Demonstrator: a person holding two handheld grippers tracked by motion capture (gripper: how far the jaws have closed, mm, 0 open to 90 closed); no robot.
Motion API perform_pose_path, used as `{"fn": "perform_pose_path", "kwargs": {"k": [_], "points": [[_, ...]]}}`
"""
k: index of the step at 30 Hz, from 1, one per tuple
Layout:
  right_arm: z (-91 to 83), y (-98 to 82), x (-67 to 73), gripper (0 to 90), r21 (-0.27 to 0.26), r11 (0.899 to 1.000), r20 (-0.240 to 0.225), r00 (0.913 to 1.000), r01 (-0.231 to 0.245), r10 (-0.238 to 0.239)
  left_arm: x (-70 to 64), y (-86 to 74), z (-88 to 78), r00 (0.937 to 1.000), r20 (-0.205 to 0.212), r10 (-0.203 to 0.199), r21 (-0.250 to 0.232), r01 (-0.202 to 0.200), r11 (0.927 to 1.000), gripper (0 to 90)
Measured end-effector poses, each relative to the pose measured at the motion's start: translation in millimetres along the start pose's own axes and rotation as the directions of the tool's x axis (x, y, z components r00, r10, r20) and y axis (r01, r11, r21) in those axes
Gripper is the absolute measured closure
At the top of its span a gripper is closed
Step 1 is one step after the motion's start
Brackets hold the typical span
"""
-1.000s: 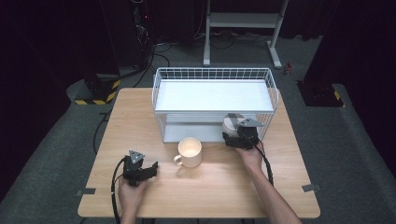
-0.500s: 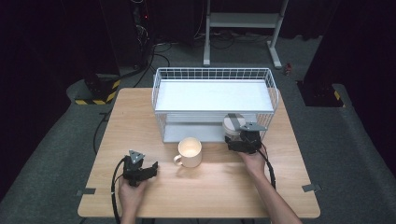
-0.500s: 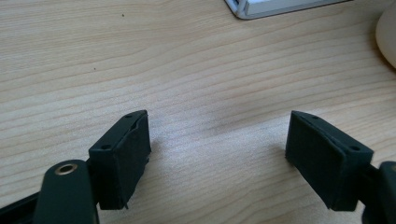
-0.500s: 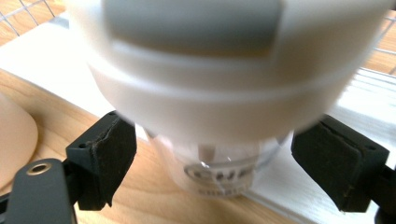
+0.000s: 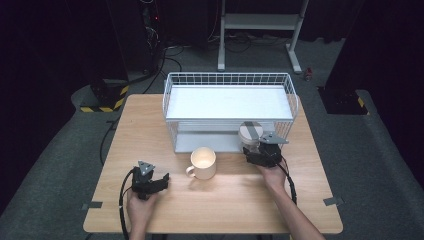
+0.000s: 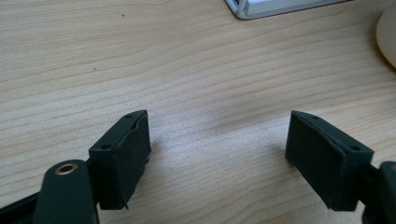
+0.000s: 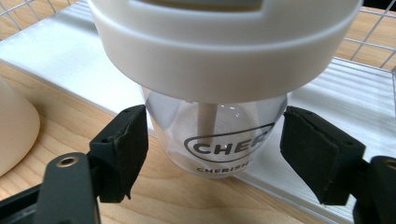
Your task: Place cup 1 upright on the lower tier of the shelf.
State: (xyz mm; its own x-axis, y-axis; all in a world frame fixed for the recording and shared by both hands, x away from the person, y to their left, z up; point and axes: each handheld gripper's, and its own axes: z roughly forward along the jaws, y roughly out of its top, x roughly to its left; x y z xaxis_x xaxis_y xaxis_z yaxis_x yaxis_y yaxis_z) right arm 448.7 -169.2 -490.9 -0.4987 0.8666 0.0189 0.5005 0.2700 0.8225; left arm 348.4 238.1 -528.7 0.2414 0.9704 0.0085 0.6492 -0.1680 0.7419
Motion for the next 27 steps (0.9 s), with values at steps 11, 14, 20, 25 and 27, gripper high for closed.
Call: {"fn": "perform_pose_path", "kwargs": {"k": [11, 14, 20, 25, 27], "points": [[7.4, -1.4, -2.6, 28.1, 0.008, 1.000, 0.023, 0.9995, -0.024, 0.023, 0.1, 0.0, 0.0, 1.0000, 0.000, 0.000, 0.000, 0.000, 1.0000, 22.2], [10.1, -2.1, -4.2, 29.5, 0.006, 1.000, 0.024, 0.9992, -0.031, 0.031, 0.1, 0.0, 0.0, 1.0000, 0.001, 0.000, 0.000, 0.000, 1.0000, 22.2], [13.6, -3.5, -6.3, 34.9, 0.019, 0.999, 0.027, 0.9987, -0.043, 0.043, 0.1, 0.0, 0.0, 1.0000, 0.000, 0.000, 0.000, 0.000, 1.0000, 22.2], [17.0, -4.2, -10.2, 39.0, 0.014, 0.998, 0.034, 0.9976, -0.060, 0.060, 0.1, 0.0, 0.0, 1.0000, 0.001, 0.000, 0.000, 0.000, 1.0000, 22.2], [18.3, -4.8, -10.0, 39.6, 0.021, 0.997, 0.041, 0.9967, -0.071, 0.070, 0.1, 0.0, -0.1, 1.0000, 0.001, 0.000, 0.000, 0.000, 1.0000, 22.2]]}}
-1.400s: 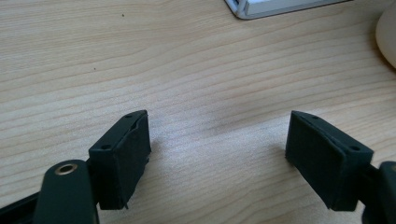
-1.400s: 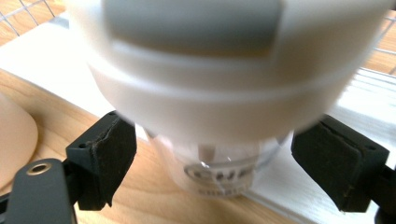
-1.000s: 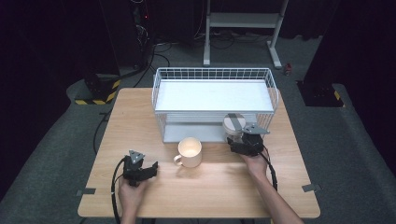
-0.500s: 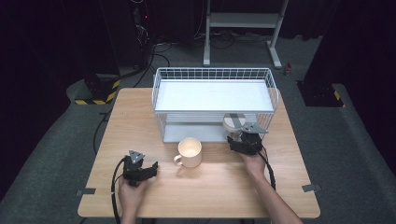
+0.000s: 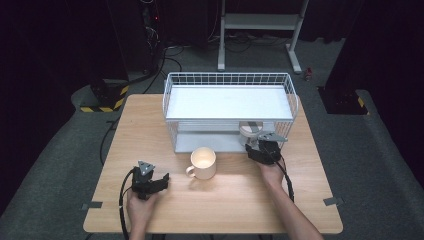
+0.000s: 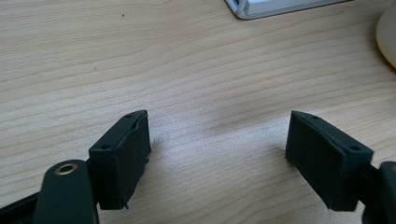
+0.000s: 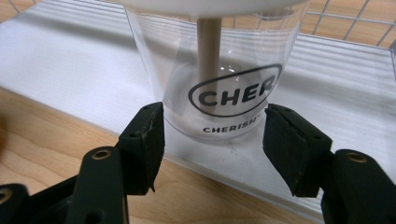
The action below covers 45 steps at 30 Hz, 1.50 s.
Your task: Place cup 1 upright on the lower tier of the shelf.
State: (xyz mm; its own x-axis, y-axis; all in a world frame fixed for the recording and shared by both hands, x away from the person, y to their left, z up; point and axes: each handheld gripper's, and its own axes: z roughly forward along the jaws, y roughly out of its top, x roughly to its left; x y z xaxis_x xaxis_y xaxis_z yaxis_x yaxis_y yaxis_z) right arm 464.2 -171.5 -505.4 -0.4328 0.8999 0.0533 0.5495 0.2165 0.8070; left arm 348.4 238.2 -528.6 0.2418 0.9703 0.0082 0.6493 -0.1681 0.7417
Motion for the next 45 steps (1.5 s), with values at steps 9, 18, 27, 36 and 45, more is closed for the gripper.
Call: {"fn": "perform_pose_path", "kwargs": {"k": [9, 18, 27, 36, 45], "points": [[5.1, 4.8, 1.0, 42.6, 0.011, 1.000, 0.025, 0.9997, 0.002, -0.003, 0.1, 0.0, 0.0, 1.0000, 0.001, 0.000, 0.001, 0.000, 1.0000, 22.2], [8.5, 10.1, 2.8, 48.4, -0.010, 1.000, 0.063, 0.9978, 0.019, -0.018, 0.1, 0.0, 0.0, 1.0000, 0.000, 0.000, 0.000, 0.000, 1.0000, 22.2], [13.0, 9.1, 0.7, 50.7, -0.005, 1.000, 0.062, 0.9981, -0.007, 0.007, 0.1, 0.1, 0.0, 1.0000, 0.002, 0.000, 0.001, 0.000, 1.0000, 22.2], [18.0, 13.2, -0.4, 52.4, 0.020, 1.000, 0.076, 0.9971, -0.002, 0.000, 0.1, 0.0, 0.0, 1.0000, 0.001, 0.000, 0.000, 0.000, 1.0000, 22.1], [23.6, 15.4, -3.1, 53.6, 0.028, 0.999, 0.092, 0.9956, -0.015, 0.013, 0.1, 0.0, 0.0, 1.0000, 0.002, 0.000, 0.001, 0.000, 1.0000, 22.1]]}}
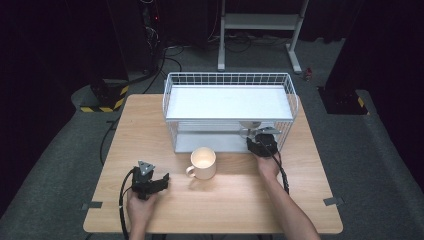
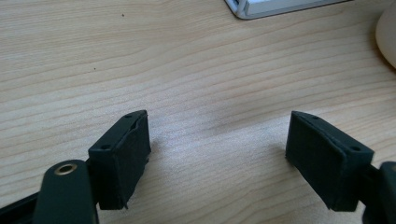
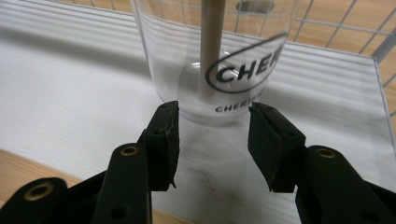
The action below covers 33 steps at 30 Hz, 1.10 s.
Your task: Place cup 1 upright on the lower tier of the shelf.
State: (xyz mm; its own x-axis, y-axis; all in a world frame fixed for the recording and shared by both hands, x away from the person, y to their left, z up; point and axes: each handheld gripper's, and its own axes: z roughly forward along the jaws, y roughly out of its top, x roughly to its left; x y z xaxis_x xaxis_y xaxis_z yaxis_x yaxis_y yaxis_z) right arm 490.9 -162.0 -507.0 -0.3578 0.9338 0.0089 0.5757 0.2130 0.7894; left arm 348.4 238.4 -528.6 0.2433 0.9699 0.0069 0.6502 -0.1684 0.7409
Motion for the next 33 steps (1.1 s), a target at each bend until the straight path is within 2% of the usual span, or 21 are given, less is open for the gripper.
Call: {"fn": "perform_pose_path", "kwargs": {"k": [4, 6, 11, 17, 20, 21, 26, 33], "points": [[1.0, -0.6, -1.8, 53.5, 0.000, 1.000, -0.006, 0.9998, -0.022, 0.022, 0.0, 0.0, 0.0, 1.0000, 0.000, 0.000, 0.000, 0.000, 1.0000, 22.1], [0.7, -0.7, -3.7, 52.3, -0.008, 1.000, -0.020, 0.9997, -0.017, 0.017, 0.0, 0.0, 0.0, 1.0000, 0.000, 0.000, 0.000, 0.000, 1.0000, 22.1], [-3.1, -0.8, -6.6, 44.9, -0.010, 0.999, -0.045, 0.9984, -0.035, 0.034, -0.1, -0.1, 0.1, 1.0000, -0.001, 0.000, -0.001, 0.000, 1.0000, 22.1], [-11.3, -2.4, -10.2, 39.0, -0.020, 0.999, -0.071, 0.9971, -0.028, 0.026, -0.1, 0.0, 0.0, 1.0000, 0.000, 0.000, 0.000, 0.000, 1.0000, 22.0], [-16.1, -4.1, -11.8, 37.7, -0.028, 0.999, -0.080, 0.9967, -0.017, 0.015, -0.1, 0.0, 0.1, 1.0000, -0.001, 0.001, -0.002, -0.001, 1.0000, 22.1], [-18.5, -4.5, -11.3, 37.3, -0.019, 0.999, -0.082, 0.9962, -0.031, 0.030, -0.2, -0.1, 0.1, 1.0000, -0.001, 0.000, -0.001, 0.000, 1.0000, 22.1], [-26.7, -5.9, -15.0, 36.4, -0.036, 0.999, -0.098, 0.9950, -0.019, 0.016, -0.1, 0.0, 0.2, 1.0000, -0.002, 0.001, -0.002, -0.001, 1.0000, 22.1], [-37.0, -5.1, -17.7, 35.9, -0.054, 0.998, -0.115, 0.9931, -0.028, 0.022, -0.2, 0.0, 0.2, 1.0000, -0.002, 0.000, -0.002, 0.000, 1.0000, 22.1]]}}
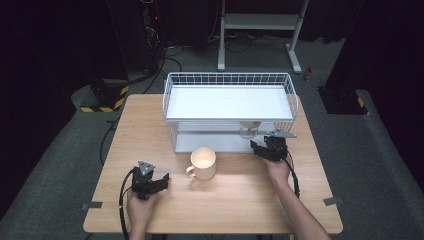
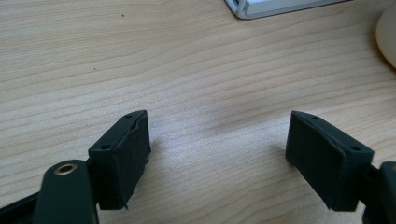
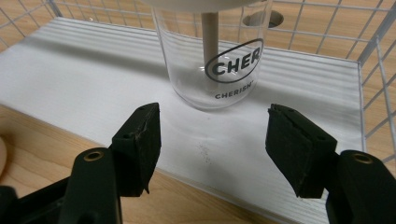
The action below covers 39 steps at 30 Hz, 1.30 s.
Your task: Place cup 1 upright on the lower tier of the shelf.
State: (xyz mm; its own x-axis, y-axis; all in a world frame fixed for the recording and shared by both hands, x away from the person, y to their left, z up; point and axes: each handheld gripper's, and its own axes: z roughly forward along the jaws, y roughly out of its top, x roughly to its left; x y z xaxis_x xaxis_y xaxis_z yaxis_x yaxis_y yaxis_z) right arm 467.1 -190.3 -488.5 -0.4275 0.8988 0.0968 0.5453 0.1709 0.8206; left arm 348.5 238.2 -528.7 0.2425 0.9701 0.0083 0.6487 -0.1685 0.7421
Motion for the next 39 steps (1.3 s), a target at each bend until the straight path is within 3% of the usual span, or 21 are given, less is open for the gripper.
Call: {"fn": "perform_pose_path", "kwargs": {"k": [5, 10, 16, 24, 39], "points": [[-5.6, -0.2, -0.7, 35.5, -0.013, 1.000, -0.012, 0.9999, 0.004, -0.004, -0.1, 0.0, 0.0, 1.0000, 0.000, 0.000, 0.000, 0.000, 1.0000, 22.0], [-11.4, -1.5, -2.1, 34.5, -0.021, 0.999, -0.044, 0.9987, -0.027, 0.026, 0.0, 0.0, 0.0, 1.0000, 0.000, 0.000, 0.000, 0.000, 1.0000, 22.1], [-16.5, -4.0, -4.0, 34.3, -0.033, 0.999, -0.060, 0.9981, -0.015, 0.013, 0.0, 0.0, 0.0, 1.0000, 0.000, 0.000, 0.000, 0.000, 1.0000, 22.1], [-22.5, -5.7, -4.6, 33.7, -0.023, 1.000, -0.053, 0.9986, -0.004, 0.003, 0.0, 0.0, 0.0, 1.0000, 0.000, 0.000, 0.000, 0.000, 1.0000, 22.1], [-42.3, -8.8, -3.8, 32.8, -0.074, 0.997, -0.052, 0.9977, 0.038, -0.042, -0.1, 0.0, 0.0, 1.0000, 0.000, 0.000, 0.000, 0.000, 1.0000, 22.1]]}}
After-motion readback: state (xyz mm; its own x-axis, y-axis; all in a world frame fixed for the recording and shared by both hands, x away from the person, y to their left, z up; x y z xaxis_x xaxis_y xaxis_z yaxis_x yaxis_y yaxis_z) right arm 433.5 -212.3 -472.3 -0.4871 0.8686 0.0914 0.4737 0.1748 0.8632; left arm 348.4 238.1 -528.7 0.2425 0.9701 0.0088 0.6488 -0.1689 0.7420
